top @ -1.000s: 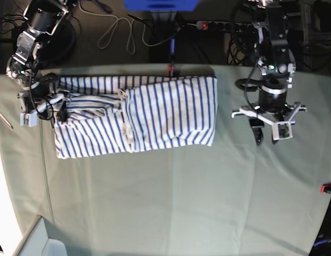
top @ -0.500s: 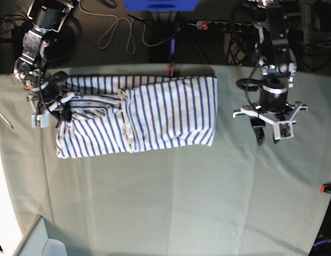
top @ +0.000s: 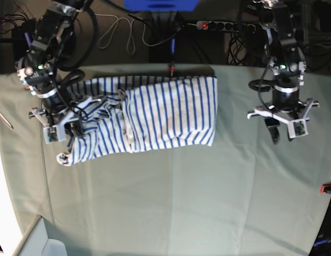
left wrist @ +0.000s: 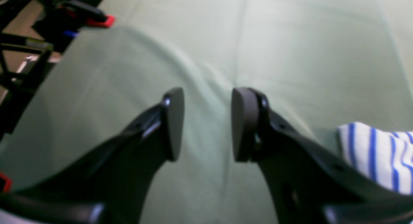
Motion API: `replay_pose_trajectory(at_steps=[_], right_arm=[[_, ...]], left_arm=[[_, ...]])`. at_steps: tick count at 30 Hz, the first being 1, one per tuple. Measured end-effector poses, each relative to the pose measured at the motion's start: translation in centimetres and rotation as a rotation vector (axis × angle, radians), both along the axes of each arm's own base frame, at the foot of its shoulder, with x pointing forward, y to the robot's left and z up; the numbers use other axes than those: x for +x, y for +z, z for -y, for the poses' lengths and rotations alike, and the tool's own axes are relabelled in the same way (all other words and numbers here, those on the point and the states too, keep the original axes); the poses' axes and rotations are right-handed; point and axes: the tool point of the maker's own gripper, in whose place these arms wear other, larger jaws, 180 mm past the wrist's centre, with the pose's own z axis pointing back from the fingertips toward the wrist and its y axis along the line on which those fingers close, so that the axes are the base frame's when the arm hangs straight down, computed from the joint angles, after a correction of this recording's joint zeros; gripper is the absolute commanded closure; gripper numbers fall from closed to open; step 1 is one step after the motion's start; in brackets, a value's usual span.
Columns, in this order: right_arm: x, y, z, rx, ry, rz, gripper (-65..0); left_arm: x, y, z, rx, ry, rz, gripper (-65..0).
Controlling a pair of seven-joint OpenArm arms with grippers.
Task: Layout the t-shirt on the table in an organized manner, then fold the t-shirt properly
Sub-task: 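Fold the other shirt end with the right gripper over the bundle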
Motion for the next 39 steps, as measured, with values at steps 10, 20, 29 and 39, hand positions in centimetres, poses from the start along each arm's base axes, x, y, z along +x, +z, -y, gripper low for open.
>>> replay_pose_trajectory(at_steps=[10, 20, 29, 39], right_arm=[[-1.2, 2.5, -12.0, 0.030, 0.328, 0.019, 0.0], [-1.7, 3.9, -23.1, 0.095, 0.652, 0.064, 0.0], [-2.4, 0.1, -26.2, 0.101, 0.762, -0.037, 0.0], [-1.3, -0.7, -26.9, 0.083, 0.790, -0.058, -7.2]], left_arm=[[-1.7, 0.7, -5.1, 0.036, 0.133, 0.004, -23.8], [-3.3, 1.0, -8.1, 0.064, 0.209, 0.000, -23.8], [-4.4, 0.7, -9.0, 0.072, 0.234, -0.017, -23.8], [-4.3, 0.8, -9.1, 0.074, 0.236, -0.014, -23.8]])
